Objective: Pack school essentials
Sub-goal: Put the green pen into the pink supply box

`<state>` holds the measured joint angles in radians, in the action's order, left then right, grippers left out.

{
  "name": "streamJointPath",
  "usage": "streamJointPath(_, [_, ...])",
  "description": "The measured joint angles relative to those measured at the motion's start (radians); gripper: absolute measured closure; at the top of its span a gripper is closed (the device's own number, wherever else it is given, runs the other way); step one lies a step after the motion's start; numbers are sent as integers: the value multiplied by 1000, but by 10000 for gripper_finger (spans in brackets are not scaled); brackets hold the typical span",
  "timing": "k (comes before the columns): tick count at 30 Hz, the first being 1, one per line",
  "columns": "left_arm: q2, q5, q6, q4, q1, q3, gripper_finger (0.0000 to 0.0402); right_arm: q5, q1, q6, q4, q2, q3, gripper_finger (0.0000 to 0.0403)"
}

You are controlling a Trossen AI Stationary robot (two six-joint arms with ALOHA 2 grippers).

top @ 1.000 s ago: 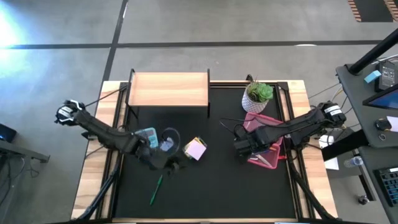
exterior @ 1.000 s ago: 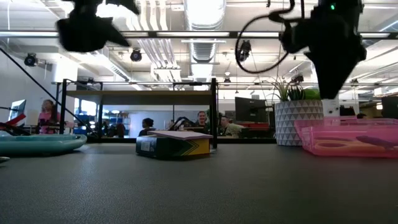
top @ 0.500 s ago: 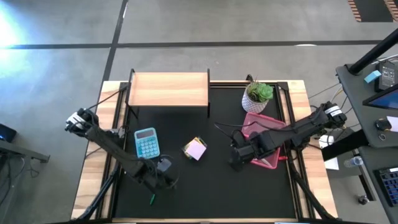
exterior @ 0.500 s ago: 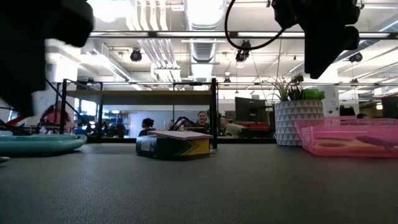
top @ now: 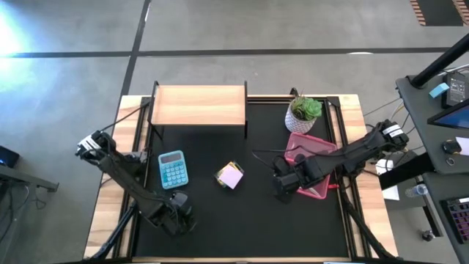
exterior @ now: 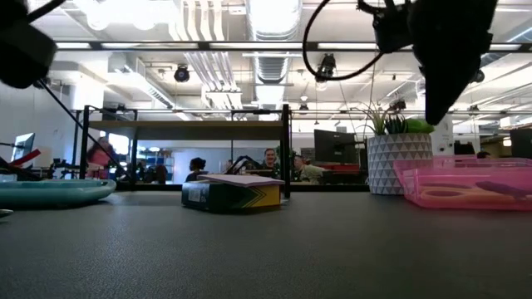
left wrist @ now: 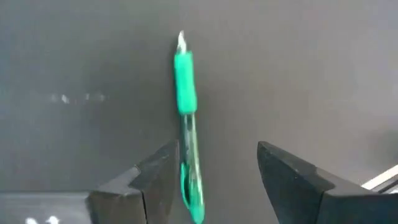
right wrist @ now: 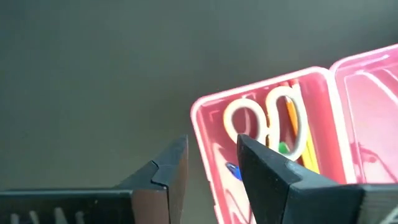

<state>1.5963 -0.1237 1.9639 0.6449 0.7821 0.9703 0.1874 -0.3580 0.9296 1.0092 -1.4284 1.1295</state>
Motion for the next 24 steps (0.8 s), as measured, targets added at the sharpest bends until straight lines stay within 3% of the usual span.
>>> streamJointPath(10, [78,51,30,1,5,4,213,0,0,-17,-6,0,-91,275])
streamJointPath(24, [97,80,20,5,5,4,360,-1,0,-43,-30,0,-131,275])
